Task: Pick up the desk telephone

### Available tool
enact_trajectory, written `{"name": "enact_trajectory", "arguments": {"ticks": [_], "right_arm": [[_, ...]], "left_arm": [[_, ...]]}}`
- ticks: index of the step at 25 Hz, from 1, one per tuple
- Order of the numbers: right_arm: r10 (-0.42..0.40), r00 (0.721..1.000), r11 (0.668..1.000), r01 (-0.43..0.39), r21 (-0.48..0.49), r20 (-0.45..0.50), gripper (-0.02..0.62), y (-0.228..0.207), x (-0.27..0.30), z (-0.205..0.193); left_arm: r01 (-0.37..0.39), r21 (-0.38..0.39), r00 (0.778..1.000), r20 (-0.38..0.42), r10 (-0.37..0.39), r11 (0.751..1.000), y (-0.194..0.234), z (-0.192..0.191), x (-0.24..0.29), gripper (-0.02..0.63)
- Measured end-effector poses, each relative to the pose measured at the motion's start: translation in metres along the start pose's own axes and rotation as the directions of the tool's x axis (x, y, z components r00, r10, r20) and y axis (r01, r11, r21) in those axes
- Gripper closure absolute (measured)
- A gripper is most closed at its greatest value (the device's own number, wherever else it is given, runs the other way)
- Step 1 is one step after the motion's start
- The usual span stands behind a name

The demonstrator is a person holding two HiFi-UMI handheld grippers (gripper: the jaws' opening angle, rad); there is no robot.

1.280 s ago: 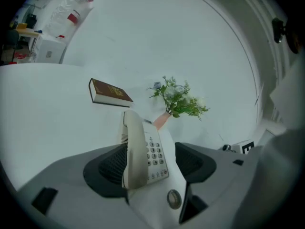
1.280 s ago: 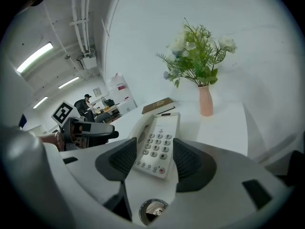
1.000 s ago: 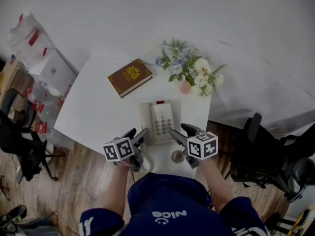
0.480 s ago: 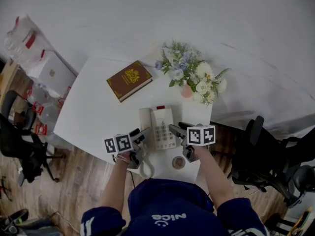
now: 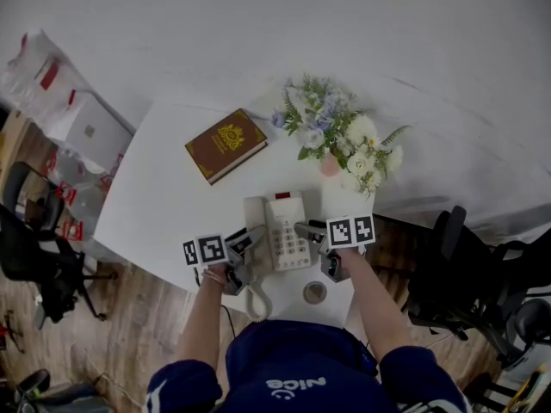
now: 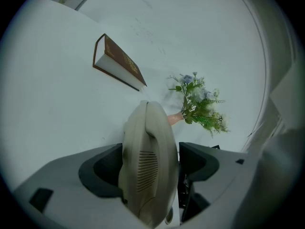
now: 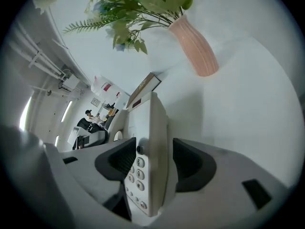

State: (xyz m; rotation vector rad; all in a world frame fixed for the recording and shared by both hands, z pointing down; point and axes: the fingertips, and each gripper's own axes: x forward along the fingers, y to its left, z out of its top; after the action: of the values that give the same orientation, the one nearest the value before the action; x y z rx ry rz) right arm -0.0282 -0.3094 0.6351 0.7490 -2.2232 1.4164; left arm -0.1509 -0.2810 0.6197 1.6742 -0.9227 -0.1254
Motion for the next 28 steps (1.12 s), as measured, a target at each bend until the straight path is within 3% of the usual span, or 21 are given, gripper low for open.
{"name": "enact_trajectory", "arguments": {"ticks": [8, 14, 28], "right_arm": [[0.131, 0.99, 0.984, -0.125, 0.13, -0.045, 0.35, 0.001, 0.01, -0.005], [0.18, 0.983, 0.965, -0.168, 0.2, -0.041, 0.353, 0.001, 0.013, -0.008], [0.176, 0.984, 0.969, -0.169, 0.18, -0.023, 0.36, 0.002, 0.012, -0.009]], "left_arm": [[0.103, -0.065, 0.991, -0.082, -0.108, 0.993, 0.005, -0.006, 0.007, 0.221], [0.11, -0.067, 0.985, -0.126, -0.118, 0.992, 0.005, -0.007, 0.009, 0.222], [0.102, -0.074, 0.992, -0.065, -0.107, 0.992, 0.005, -0.007, 0.007, 0.219]]}}
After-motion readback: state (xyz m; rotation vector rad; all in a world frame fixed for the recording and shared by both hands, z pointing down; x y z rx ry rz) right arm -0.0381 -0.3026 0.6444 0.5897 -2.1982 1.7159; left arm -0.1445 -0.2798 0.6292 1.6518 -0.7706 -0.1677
